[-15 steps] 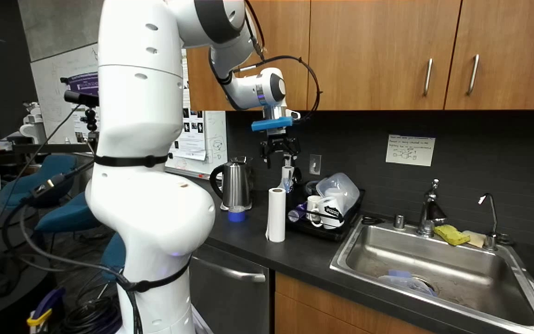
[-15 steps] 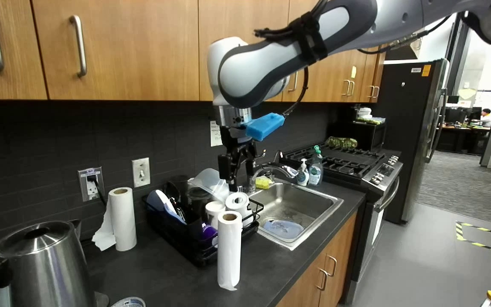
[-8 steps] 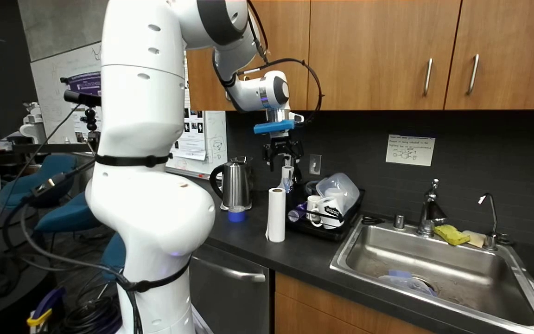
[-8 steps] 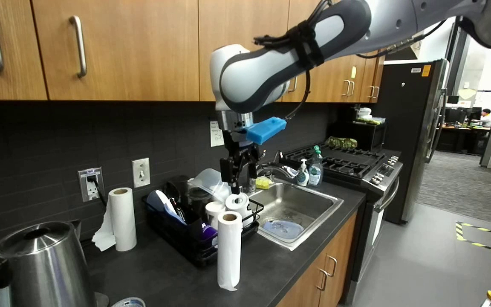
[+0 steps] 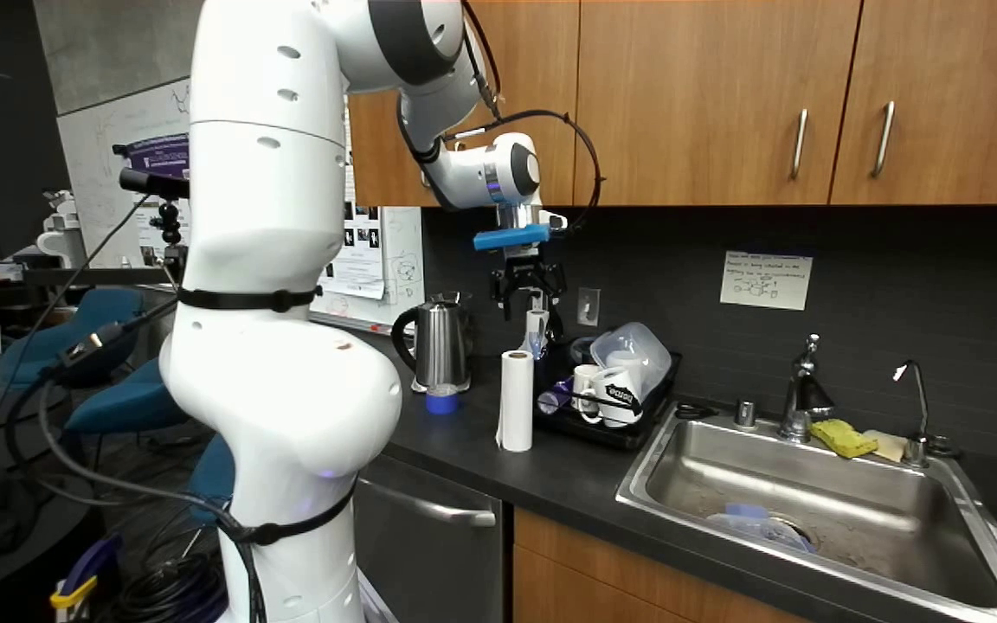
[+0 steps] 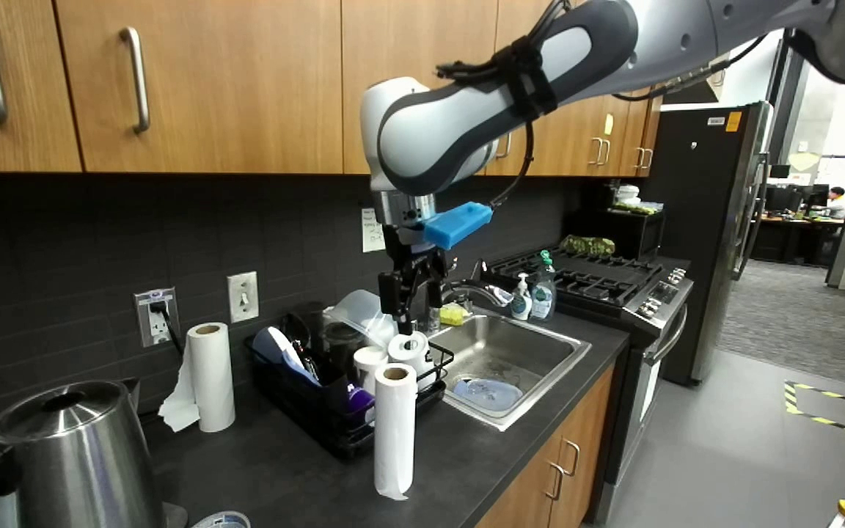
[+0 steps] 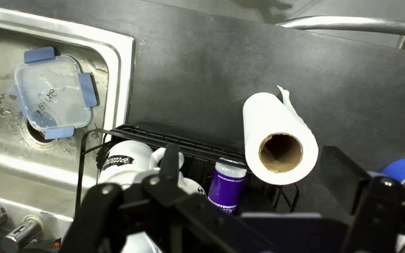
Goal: Put the toilet paper closer to the edge in a lying position
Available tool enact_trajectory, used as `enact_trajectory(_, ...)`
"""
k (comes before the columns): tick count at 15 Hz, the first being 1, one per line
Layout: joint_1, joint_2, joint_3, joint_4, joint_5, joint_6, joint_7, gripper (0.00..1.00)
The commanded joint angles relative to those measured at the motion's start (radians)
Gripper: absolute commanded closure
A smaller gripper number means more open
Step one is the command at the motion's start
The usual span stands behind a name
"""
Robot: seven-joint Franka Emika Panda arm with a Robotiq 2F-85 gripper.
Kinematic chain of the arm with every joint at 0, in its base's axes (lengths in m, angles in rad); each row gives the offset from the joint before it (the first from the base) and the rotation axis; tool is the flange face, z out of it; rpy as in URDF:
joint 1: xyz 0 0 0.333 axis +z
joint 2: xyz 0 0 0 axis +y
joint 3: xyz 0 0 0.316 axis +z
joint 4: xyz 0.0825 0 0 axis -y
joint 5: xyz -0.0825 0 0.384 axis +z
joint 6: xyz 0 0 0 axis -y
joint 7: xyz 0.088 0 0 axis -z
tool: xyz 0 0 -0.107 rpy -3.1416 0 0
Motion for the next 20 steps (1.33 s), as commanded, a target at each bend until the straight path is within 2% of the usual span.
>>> enact_trajectory(1,0.005,0.003,-0.004,0.002,0.001,-0.002,0.004,0.00)
enact_trajectory(6,0.006,0.016,-0.008,0.002,-0.009,0.016,0.020,0.00)
enact_trajectory(14,0.012,0.089,-0.016,0.033,-0.025,0.141,0.016,0.00)
enact_trajectory(20,0.012,0.131,-0.032,0.044,-0.034,0.146,0.026,0.00)
